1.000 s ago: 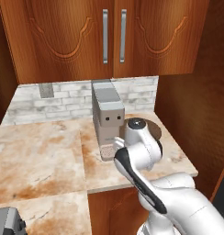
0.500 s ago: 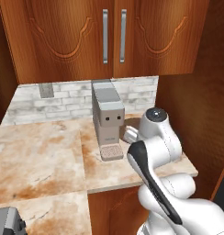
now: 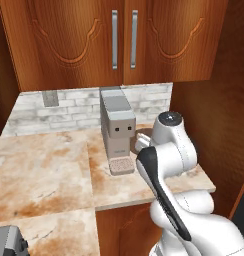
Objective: Place the carrot and lime inside the fridge drawer. Close the drawer after placing the vegetables.
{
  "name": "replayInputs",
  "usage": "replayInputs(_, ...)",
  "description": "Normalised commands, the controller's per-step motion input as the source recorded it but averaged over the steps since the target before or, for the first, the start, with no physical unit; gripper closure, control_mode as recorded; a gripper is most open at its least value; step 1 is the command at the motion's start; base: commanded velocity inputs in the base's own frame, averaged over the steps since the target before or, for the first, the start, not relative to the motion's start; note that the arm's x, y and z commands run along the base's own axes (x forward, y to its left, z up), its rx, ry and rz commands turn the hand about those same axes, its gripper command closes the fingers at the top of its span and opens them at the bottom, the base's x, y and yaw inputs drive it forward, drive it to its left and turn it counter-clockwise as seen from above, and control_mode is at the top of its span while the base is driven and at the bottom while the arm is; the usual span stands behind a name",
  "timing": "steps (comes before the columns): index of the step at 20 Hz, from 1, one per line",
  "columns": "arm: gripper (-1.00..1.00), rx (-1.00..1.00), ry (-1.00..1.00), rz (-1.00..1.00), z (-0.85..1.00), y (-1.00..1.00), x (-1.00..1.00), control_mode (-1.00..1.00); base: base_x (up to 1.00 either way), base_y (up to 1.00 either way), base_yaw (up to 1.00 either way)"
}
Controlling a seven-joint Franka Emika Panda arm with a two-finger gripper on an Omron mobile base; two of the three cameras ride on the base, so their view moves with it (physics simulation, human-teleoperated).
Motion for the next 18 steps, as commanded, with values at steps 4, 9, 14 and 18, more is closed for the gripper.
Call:
replayInputs(4,1.00,0.00,0.00,0.00,0.00,0.00,0.00,1.00,-0.84,-0.08,-0.02)
replayInputs(9,1.00,0.00,0.00,0.00,0.00,0.00,0.00,1.00,-1.00,-0.19,-0.04)
replayInputs(14,1.00,0.00,0.00,0.00,0.00,0.00,0.00,1.00,-1.00,-0.17,-0.04)
replayInputs(18,1.00,0.00,0.00,0.00,0.00,0.00,0.00,1.00,-1.00,-0.56,-0.06)
